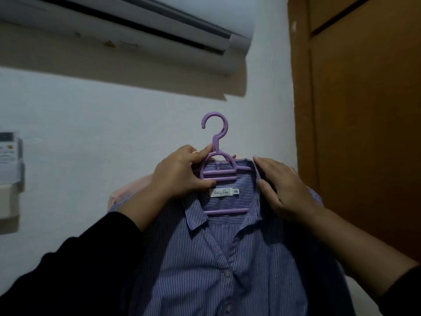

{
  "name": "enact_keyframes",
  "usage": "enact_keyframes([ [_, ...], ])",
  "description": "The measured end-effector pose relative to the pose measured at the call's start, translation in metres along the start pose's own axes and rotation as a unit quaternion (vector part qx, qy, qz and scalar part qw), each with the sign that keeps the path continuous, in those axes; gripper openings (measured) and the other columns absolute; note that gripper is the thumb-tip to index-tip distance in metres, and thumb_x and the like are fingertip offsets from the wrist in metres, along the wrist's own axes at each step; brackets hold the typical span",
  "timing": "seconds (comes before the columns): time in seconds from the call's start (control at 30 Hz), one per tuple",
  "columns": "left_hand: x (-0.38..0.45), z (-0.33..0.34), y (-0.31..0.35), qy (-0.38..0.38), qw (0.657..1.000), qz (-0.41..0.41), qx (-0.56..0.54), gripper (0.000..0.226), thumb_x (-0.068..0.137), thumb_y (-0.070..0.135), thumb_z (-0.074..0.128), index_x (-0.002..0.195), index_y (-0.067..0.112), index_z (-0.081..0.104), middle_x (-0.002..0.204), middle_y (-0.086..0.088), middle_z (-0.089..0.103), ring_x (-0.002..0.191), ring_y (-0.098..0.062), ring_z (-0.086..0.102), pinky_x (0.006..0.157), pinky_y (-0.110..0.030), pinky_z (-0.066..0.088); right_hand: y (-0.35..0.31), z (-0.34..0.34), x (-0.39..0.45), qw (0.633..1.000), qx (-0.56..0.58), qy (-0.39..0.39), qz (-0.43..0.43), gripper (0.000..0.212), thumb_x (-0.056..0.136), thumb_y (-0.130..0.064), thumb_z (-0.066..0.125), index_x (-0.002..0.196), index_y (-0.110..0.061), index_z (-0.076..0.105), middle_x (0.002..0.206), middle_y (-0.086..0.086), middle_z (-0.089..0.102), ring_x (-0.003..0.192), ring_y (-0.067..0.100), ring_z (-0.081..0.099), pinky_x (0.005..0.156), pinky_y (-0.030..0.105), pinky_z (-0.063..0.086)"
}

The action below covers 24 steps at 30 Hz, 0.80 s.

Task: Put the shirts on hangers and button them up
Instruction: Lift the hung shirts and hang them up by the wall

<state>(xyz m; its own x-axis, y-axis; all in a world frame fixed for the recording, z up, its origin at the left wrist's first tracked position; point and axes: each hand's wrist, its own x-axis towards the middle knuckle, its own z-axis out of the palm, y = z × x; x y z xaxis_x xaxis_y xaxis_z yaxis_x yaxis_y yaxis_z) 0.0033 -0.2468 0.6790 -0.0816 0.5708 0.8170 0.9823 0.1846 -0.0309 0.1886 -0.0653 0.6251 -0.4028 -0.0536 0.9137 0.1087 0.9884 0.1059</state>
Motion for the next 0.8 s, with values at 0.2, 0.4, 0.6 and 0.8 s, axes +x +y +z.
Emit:
enact_keyframes([
  [0.2,0.058,0.042,0.053,0.016,0.995,0.04,-0.092,0.085,0.064,0.049,0.081,0.139,0.044,0.041,0.092,0.007,0.046,0.089,-0.013,0.052,0.082,-0.038,0.048,0.064,-0.069,-0.027,0.983,-0.18,-0.043,-0.01,0.075,0.088,-0.063,0.036,0.144,-0.013,0.03,0.139,0.009,0.047,0.123,0.02,0.04,0.094,0.038,0.034],
  [0.4,0.114,0.084,0.134,0.033,0.985,0.083,-0.147,0.085,0.065,0.044,0.083,0.139,0.041,0.042,0.09,0.003,0.046,0.087,-0.017,0.053,0.081,-0.039,0.048,0.125,-0.147,-0.05,0.957,-0.268,-0.102,0.029,0.1,0.073,-0.073,0.047,0.148,-0.012,0.02,0.149,0.008,0.032,0.132,0.02,0.028,0.098,0.039,0.029],
  [0.6,0.169,0.122,0.222,0.059,0.973,0.127,-0.184,0.085,0.066,0.046,0.081,0.141,0.039,0.042,0.087,0.004,0.047,0.083,-0.017,0.052,0.077,-0.041,0.049,0.183,-0.238,-0.07,0.931,-0.321,-0.15,0.09,0.111,0.076,-0.06,0.064,0.14,-0.026,-0.021,0.158,-0.004,0.001,0.141,0.01,0.002,0.107,0.021,0.0],
  [0.8,0.218,0.163,0.309,0.046,0.961,0.143,-0.23,0.088,0.066,0.052,0.079,0.143,0.04,0.037,0.096,0.006,0.047,0.09,-0.015,0.052,0.082,-0.039,0.049,0.23,-0.312,-0.089,0.898,-0.395,-0.139,0.133,0.106,0.078,-0.055,0.065,0.15,-0.022,-0.005,0.154,-0.003,0.013,0.133,0.011,0.011,0.111,0.032,0.018],
])
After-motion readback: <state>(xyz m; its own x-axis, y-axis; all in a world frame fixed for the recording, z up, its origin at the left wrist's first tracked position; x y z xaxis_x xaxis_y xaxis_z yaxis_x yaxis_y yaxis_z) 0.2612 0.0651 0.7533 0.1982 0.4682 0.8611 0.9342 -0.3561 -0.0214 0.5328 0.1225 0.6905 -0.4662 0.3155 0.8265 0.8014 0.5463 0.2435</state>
